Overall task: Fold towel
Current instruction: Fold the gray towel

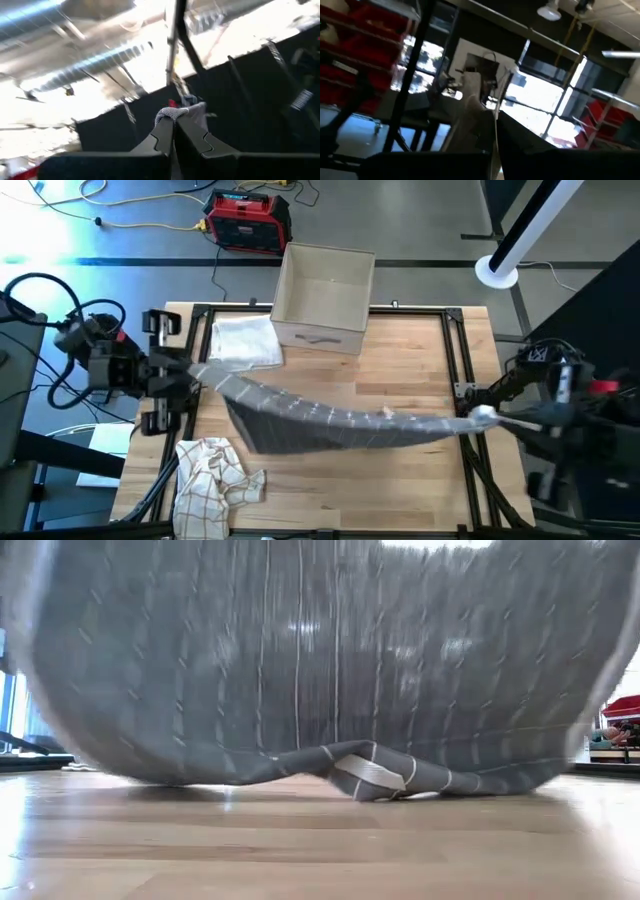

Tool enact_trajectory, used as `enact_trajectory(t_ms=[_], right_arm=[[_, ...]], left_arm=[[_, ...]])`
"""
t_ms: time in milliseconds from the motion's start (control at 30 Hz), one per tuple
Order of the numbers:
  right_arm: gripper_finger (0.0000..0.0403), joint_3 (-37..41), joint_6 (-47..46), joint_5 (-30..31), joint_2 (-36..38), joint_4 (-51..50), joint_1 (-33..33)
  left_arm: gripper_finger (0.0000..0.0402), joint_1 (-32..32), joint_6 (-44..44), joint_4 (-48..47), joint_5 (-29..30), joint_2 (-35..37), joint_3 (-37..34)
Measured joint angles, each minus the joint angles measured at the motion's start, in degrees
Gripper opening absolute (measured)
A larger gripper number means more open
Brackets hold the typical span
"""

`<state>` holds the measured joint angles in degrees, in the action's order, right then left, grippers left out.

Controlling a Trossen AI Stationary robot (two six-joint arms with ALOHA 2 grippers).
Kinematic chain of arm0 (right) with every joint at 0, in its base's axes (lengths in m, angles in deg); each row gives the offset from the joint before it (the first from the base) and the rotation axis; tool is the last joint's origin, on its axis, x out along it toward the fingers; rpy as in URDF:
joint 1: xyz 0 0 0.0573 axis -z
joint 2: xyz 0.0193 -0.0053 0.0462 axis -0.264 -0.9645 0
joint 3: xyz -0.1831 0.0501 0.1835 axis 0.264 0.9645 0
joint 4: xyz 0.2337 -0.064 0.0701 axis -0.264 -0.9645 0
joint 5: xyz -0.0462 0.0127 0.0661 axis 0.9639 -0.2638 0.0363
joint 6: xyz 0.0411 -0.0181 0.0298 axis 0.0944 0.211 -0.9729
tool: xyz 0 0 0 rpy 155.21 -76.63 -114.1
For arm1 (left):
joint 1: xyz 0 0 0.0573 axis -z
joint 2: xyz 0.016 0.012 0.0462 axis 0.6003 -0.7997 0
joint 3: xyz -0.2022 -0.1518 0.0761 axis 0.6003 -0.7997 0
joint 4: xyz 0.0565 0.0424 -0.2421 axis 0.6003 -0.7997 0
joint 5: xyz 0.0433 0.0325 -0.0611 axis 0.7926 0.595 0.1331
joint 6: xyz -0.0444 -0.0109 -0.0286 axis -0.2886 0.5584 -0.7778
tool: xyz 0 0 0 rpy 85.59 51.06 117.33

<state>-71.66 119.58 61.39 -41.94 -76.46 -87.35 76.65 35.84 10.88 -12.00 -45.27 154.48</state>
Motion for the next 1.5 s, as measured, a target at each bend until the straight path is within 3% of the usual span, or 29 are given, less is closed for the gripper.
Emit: enact_trajectory(t_ms=[300,500,633,767,833,900,1000,1133,1267,1500], right_arm=[[0.0000,-8.8,5.1,-0.9,2.5,-0.9,-2.3],[0.0000,-14.0,4.6,3.0,5.4,-4.6,-2.2],[0.0000,-12.6,3.9,4.9,8.3,-5.4,-2.2],[0.0000,-7.3,-5.0,11.1,12.2,-13.9,-2.0],[0.0000,-4.1,-11.9,14.9,14.4,-22.3,-1.2],[0.0000,-0.3,-21.1,13.8,17.1,-34.0,-0.2],[0.0000,4.4,-34.4,14.8,19.8,-43.6,0.1],[0.0000,9.4,-44.8,13.9,22.4,-49.9,0.1],[0.0000,11.6,-45.0,12.5,22.6,-48.9,0.1],[0.0000,11.6,-36.9,-4.4,19.9,-33.7,0.2]], left_arm=[[0.0000,-3.0,1.6,0.6,4.5,-2.2,6.5],[0.0000,-5.4,1.5,-5.3,18.4,-2.2,7.7],[0.0000,-6.9,-2.3,-13.3,25.8,-2.1,7.7],[0.0000,-8.4,-9.5,-30.4,29.8,-2.0,7.8],[0.0000,-10.0,-12.6,-38.1,29.4,-2.2,7.8],[0.0000,-12.5,-13.9,-41.6,29.2,-2.7,7.8],[0.0000,-16.0,-13.1,-42.2,26.1,-3.3,7.8],[0.0000,-19.4,-13.2,-40.7,12.9,-3.3,7.8],[0.0000,-20.7,-10.6,-33.8,1.8,-3.3,7.8],[0.0000,-20.1,-10.8,-18.6,-11.2,-2.5,7.8]])
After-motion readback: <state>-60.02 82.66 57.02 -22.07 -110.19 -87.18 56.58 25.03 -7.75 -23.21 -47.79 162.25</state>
